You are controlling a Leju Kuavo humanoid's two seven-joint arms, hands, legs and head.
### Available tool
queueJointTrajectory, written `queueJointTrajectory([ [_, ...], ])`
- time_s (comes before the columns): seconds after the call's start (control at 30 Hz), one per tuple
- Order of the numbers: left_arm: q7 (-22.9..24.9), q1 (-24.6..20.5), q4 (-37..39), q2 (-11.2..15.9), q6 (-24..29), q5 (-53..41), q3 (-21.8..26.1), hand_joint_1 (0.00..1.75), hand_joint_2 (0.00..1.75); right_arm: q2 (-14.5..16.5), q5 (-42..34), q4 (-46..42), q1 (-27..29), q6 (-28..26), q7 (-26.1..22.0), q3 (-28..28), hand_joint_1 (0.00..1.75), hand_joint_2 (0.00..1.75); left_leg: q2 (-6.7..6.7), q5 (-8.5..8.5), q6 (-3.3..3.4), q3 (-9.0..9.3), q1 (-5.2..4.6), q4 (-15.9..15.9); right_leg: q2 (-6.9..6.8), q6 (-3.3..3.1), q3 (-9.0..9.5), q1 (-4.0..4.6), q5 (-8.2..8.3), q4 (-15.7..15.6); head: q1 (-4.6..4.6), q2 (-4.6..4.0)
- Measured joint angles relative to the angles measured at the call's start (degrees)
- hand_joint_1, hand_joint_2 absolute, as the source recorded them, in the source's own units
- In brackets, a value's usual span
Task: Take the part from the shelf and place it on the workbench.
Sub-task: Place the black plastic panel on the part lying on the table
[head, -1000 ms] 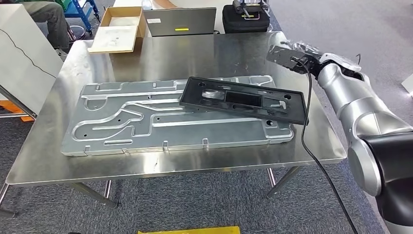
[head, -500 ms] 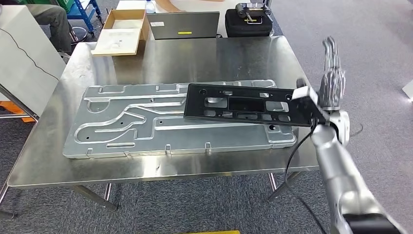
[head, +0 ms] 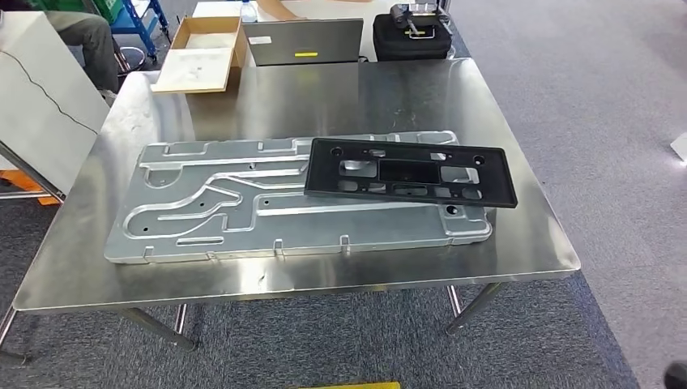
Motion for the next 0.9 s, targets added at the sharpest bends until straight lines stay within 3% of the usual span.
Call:
queueJointTrajectory([
  [0.07,-0.2,-0.1,0.0,-0.1,0.0,-0.3,1.1,0.0,0.0,2.6,0.0,-1.2,0.5,1.7,0.0,-4.9,0.0,0.0,0.12,-1.21,-0.68,-0.5,-0.01,0.9,-0.04,-0.84,-0.51,-0.32,0.91,-0.4,-0.01,0.0],
  [0.13,-0.3,-0.3,0.0,-0.2,0.1,-0.3,1.8,0.0,0.0,5.1,0.8,-1.3,0.4,2.6,0.0,-9.0,0.0,0.0,0.2,-5.88,-1.17,-2.15,0.13,5.8,-0.17,-1.51,-1.54,-0.46,1.88,-0.6,-0.01,0.0],
  [0.2,-0.4,-0.4,0.0,-0.3,0.2,-0.3,2.3,0.0,0.0,7.3,1.5,-1.1,0.2,2.8,0.0,-12.5,0.0,0.0,0.22,-10.96,-1.54,-3.89,0.23,12.8,-0.25,-1.7,-2.93,-0.35,2.81,-0.5,-0.01,0.0],
  [0.23,-0.4,-0.4,0.0,-0.3,0.2,-0.2,2.5,0.0,0.0,8.1,1.8,-1.0,0.1,2.8,0.0,-13.9,0.0,0.0,0.22,-12.18,-1.61,-3.79,0.23,14.8,-0.29,-1.67,-3.65,-0.3,3.31,-0.4,-0.01,0.0],
  [0.27,-0.4,-0.4,0.0,-0.4,0.2,-0.2,2.6,0.0,0.0,8.8,1.9,-0.9,0.0,2.8,0.0,-15.1,0.0,0.0,0.22,-12.21,-1.58,-2.47,0.23,14.4,-0.29,-1.61,-4.34,-0.26,3.8,-0.3,-0.01,0.0],
  [0.3,-0.4,-0.5,0.0,-0.4,0.2,-0.2,2.7,0.0,0.0,9.4,2.0,-0.8,-0.1,2.8,0.0,-16.1,0.0,0.0,0.22,-11.32,-1.43,0.06,0.22,11.7,-0.27,-1.52,-4.99,-0.22,4.29,-0.1,-0.01,0.0],
  [0.37,-0.4,-0.8,0.0,-0.4,0.2,-0.2,2.9,0.0,0.0,10.2,2.1,-0.6,-0.1,2.7,0.0,-17.4,0.0,0.0,0.23,-9.07,-0.76,6.81,0.01,2.7,-0.26,-1.21,-5.86,-0.08,5.28,0.1,-0.01,0.01],
  [0.43,-0.5,-1.1,-0.1,-0.4,0.3,-0.2,3.0,0.0,0.0,10.8,2.1,-0.5,-0.3,2.7,0.0,-18.2,0.0,0.0,0.22,-7.81,0.04,10.29,-0.39,-2.8,-0.29,-0.58,-5.99,-0.09,6.13,0.1,0.0,0.01],
  [0.53,-0.5,-1.3,-0.1,-0.4,0.3,-0.2,3.2,0.0,0.0,11.3,2.1,-0.5,-0.4,2.7,0.0,-18.8,0.0,0.0,0.41,-6.15,1.04,9.74,-0.7,-3.4,-0.24,0.57,-5.98,-0.43,7.24,-0.5,0.02,0.0],
  [0.57,-0.5,-1.3,-0.1,-0.4,0.3,-0.2,3.3,0.0,0.0,11.4,2.1,-0.4,-0.4,2.7,0.0,-19.0,0.0,0.0,0.61,-5.3,1.45,9.23,-0.63,-3.6,-0.2,0.84,-6.37,-0.51,6.27,0.0,0.03,0.0],
  [0.6,-0.5,-1.3,-0.1,-0.4,0.3,-0.2,3.3,0.0,0.0,11.5,2.1,-0.4,-0.4,2.7,0.0,-19.2,0.0,0.0,0.83,-4.37,1.81,8.54,-0.49,-3.8,-0.17,1.08,-7.0,-0.56,4.13,1.4,0.03,0.0],
  [0.67,-0.5,-1.3,-0.2,-0.5,0.3,-0.2,3.4,0.0,0.0,11.6,2.1,-0.4,-0.4,2.7,0.0,-19.5,0.0,0.0,1.19,-2.87,2.21,6.81,-0.39,-3.8,-0.2,1.54,-8.74,-0.72,-2.54,7.7,0.04,0.0],
  [0.7,-0.5,-1.3,-0.2,-0.5,0.3,-0.2,3.4,0.0,0.0,11.7,2.1,-0.3,-0.4,2.7,0.0,-19.6,0.0,0.0,1.29,-2.24,2.21,5.88,-0.39,-3.6,-0.2,1.78,-9.39,-0.79,-4.97,11.5,0.04,0.0],
  [0.73,-0.5,-1.3,-0.2,-0.5,0.3,-0.2,3.4,0.0,0.0,11.7,2.1,-0.2,-0.4,2.7,0.0,-19.7,0.0,0.0,1.38,-1.64,2.12,4.91,-0.38,-3.4,-0.2,2.0,-9.56,-0.87,-6.05,14.6,0.03,0.0],
  [0.77,-0.5,-1.3,-0.2,-0.6,0.3,-0.2,3.4,0.0,0.0,11.8,2.1,-0.2,-0.4,2.7,0.0,-19.7,0.0,0.0,1.45,-1.12,1.96,3.89,-0.36,-3.1,-0.21,2.16,-8.88,-0.96,-5.64,16.0,0.03,0.0],
  [0.8,-0.5,-1.3,-0.2,-0.7,0.3,-0.2,3.4,0.0,0.0,11.8,2.1,-0.1,-0.4,2.7,0.0,-19.7,0.0,0.0,1.49,-0.7,1.77,2.89,-0.29,-2.6,-0.22,2.27,-7.22,-1.06,-4.32,15.5,0.03,0.0],
  [0.87,-0.5,-1.3,-0.2,-0.7,0.3,-0.2,3.4,0.0,0.0,11.9,2.1,-0.1,-0.5,2.7,0.0,-19.8,0.0,0.0,1.51,-0.1,1.29,1.04,-0.21,-1.4,-0.21,2.36,-0.92,-1.27,-2.35,8.7,0.03,0.0],
  [0.9,-0.5,-1.3,-0.2,-0.8,0.3,-0.2,3.4,0.0,0.0,11.9,2.1,-0.1,-0.5,2.7,0.0,-19.8,0.0,0.0,1.47,0.1,1.01,0.34,-0.24,-0.8,-0.15,2.17,2.23,-1.22,-2.61,4.5,0.02,0.0],
])
